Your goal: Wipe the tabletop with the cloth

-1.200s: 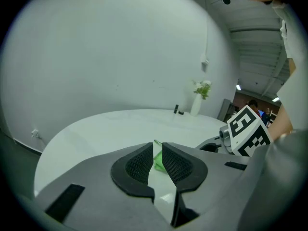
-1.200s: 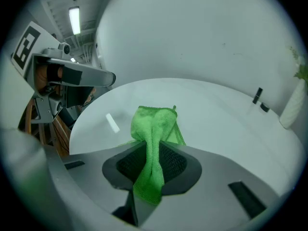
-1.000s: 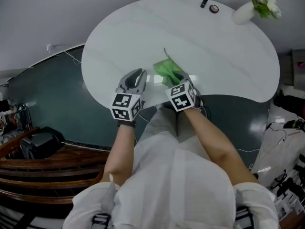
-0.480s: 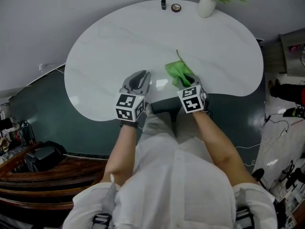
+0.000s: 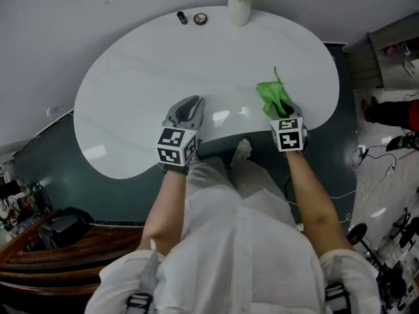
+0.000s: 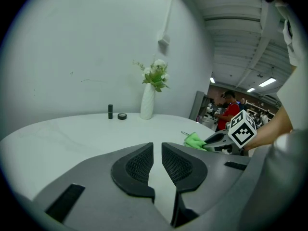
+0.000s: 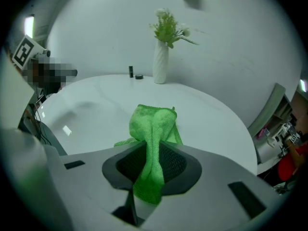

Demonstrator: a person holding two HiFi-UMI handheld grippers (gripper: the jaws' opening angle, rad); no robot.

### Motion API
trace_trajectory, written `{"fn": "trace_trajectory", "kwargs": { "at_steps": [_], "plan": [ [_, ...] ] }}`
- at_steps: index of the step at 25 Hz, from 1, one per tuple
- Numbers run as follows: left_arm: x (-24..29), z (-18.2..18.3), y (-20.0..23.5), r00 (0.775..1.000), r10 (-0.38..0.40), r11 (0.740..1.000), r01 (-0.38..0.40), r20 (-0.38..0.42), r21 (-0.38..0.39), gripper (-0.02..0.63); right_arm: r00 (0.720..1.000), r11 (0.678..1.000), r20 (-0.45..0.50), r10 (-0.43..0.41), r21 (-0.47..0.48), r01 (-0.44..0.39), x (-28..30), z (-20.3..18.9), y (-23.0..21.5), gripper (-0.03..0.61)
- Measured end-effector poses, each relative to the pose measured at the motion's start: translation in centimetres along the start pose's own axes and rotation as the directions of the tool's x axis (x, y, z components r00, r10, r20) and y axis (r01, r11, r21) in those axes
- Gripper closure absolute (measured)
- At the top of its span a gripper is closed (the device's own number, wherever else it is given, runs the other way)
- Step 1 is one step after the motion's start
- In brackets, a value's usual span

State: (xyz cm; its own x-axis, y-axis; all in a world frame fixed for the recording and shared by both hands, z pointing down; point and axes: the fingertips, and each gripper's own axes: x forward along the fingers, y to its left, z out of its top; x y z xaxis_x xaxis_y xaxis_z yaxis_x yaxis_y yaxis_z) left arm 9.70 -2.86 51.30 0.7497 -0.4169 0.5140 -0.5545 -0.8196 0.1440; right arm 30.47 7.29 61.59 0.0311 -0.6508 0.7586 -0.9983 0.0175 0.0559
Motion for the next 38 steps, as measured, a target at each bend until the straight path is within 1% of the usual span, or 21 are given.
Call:
{"fn": "trace_trajectory", "kwargs": {
  "at_steps": [5,10,12,15,17,18,22,24,26,32,35,38],
  "plan": [
    [1.5,1.1,-1.7,1.000,0.005,1.000,-0.005,0.001,0.008,0.551,0.995,0.994,-0.019,-0.097,0.049,0.098,-1.6,-2.6,-7.8,0.508],
    [2.5,1.8,-2.2,1.000,0.010,1.000,-0.010,-0.002,0.012,0.551,0.979,0.977,-0.065,-0.195,0.069,0.200,-2.5,-5.0,-15.2,0.508],
    [2.5,1.9,-2.1,1.000,0.015,1.000,-0.015,-0.006,0.015,0.551,0.968,0.967,-0.089,-0.235,0.082,0.243,-2.8,-5.7,-17.9,0.508],
    [2.3,2.1,-1.1,0.999,0.036,0.999,-0.036,-0.009,0.015,0.551,0.943,0.943,-0.119,-0.309,0.089,0.320,-2.8,-6.0,-21.4,0.508],
    [2.1,2.3,-0.2,0.998,0.055,0.998,-0.055,-0.007,0.009,0.551,0.927,0.926,-0.124,-0.353,0.097,0.366,-2.6,-5.5,-22.9,0.508],
    [2.1,2.3,0.3,0.998,0.064,0.998,-0.064,-0.007,0.005,0.551,0.923,0.920,-0.127,-0.362,0.110,0.376,-2.4,-5.0,-23.1,0.508],
    [2.0,2.7,2.3,0.996,0.094,0.995,-0.094,-0.003,-0.015,0.551,0.923,0.915,-0.140,-0.359,0.142,0.378,-0.6,-2.9,-21.8,0.508],
    [2.0,2.9,3.2,0.995,0.101,0.995,-0.101,0.002,-0.022,0.551,0.927,0.918,-0.127,-0.352,0.147,0.369,0.4,-1.6,-20.3,0.508],
    [1.9,3.0,4.0,0.994,0.106,0.994,-0.106,0.005,-0.030,0.551,0.938,0.926,-0.110,-0.330,0.153,0.344,1.4,0.0,-17.9,0.508],
    [2.1,3.7,7.1,0.993,0.114,0.992,-0.114,0.010,-0.052,0.551,0.976,0.967,-0.062,-0.209,0.133,0.216,5.2,5.8,-8.8,0.508],
    [1.7,4.0,8.6,0.993,0.119,0.991,-0.118,0.013,-0.063,0.551,0.990,0.986,-0.039,-0.135,0.096,0.139,6.6,8.6,-3.6,0.508],
    [1.5,4.0,10.3,0.992,0.128,0.989,-0.127,0.013,-0.076,0.551,0.998,0.997,-0.024,-0.065,0.049,0.066,8.1,11.0,0.9,0.508]
  ]
}}
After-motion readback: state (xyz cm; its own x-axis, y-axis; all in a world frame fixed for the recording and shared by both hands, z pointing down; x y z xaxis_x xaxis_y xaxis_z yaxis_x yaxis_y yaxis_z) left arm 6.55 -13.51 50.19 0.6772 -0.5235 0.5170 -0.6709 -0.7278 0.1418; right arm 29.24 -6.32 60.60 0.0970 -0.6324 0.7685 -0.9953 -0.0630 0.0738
